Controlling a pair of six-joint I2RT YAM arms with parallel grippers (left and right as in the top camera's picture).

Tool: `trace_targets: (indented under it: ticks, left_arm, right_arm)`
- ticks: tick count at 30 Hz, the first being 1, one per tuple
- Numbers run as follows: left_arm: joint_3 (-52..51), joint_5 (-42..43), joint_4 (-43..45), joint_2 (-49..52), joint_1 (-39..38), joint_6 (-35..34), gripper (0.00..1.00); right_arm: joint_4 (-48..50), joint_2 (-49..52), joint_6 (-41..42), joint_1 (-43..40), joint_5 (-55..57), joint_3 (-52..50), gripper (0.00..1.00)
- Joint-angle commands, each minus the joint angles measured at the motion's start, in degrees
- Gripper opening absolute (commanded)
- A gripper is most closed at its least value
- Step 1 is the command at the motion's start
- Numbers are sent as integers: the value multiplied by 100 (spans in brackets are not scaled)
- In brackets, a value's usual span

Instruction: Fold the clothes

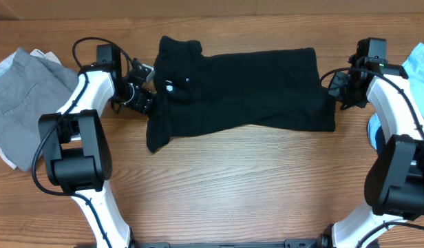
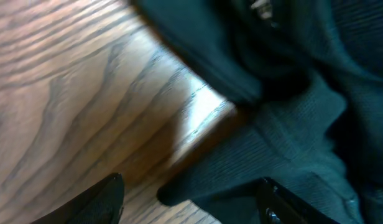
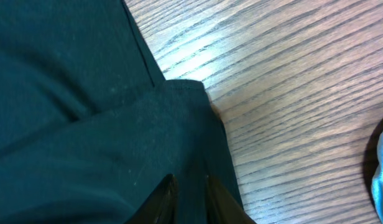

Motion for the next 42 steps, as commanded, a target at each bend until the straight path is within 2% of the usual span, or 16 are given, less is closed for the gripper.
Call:
trace_targets:
  ticks: [1, 4, 8, 13, 18, 22, 26, 29, 31, 32, 33, 34, 36, 38, 40, 42]
  left_arm:
    - [-33, 50, 2, 46, -192, 542, 69]
    - [-33, 22, 13, 48, -313, 769, 63]
    - [-33, -13, 96, 46, -372, 761, 44]
    - [-33, -129, 205, 48, -374, 627, 45]
    - [-33, -201, 72, 46, -374, 588, 7]
    - [-22, -1515, -11, 28, -365, 129, 4]
    - [223, -3919, 223, -7, -363, -909, 4]
    - [518, -4315, 214, -7, -385, -979, 4]
    - [708, -4422, 216, -7, -413, -979, 5]
    - [839, -4439, 208, -7, -428, -984, 18]
    - [951, -4435, 153, -7, -442, -1025, 20]
    - [1207, -4428, -146, -7, -459, -1443, 41]
    - [1377, -4321, -562, -7, -459, -1930, 48]
    - [1585, -3847, -1272, -7, -446, -2603, 76]
    - [1668, -3165, -1801, -7, -442, -3056, 82]
    - [1672, -1764, -2374, -7, -442, -3241, 80]
  right_arm:
    - [26, -94, -24, -13, 4, -26, 19]
    - [26, -94, -24, -13, 4, -26, 19]
    - [24, -94, -24, -13, 4, -26, 19]
    - [24, -94, -24, -13, 4, -26, 19]
    - [22, -94, -24, -13, 4, -26, 19]
    - [20, -94, -24, -13, 4, -26, 19]
    - [20, -94, -22, -13, 4, -26, 19]
    - [22, -94, -24, -13, 4, -26, 19]
    - [20, -94, -22, -13, 2, -26, 19]
    - [20, -94, -24, -13, 4, -26, 19]
    - [20, -94, -24, -13, 4, -26, 19]
    - [15, -94, -24, -13, 2, -26, 19]
    - [-31, -94, -22, -13, 2, -26, 19]
    - [-184, -94, -22, -13, -24, -26, 19]
    - [-363, -94, -22, -13, -258, -26, 21]
    - [-629, -90, -22, -13, -581, -26, 25]
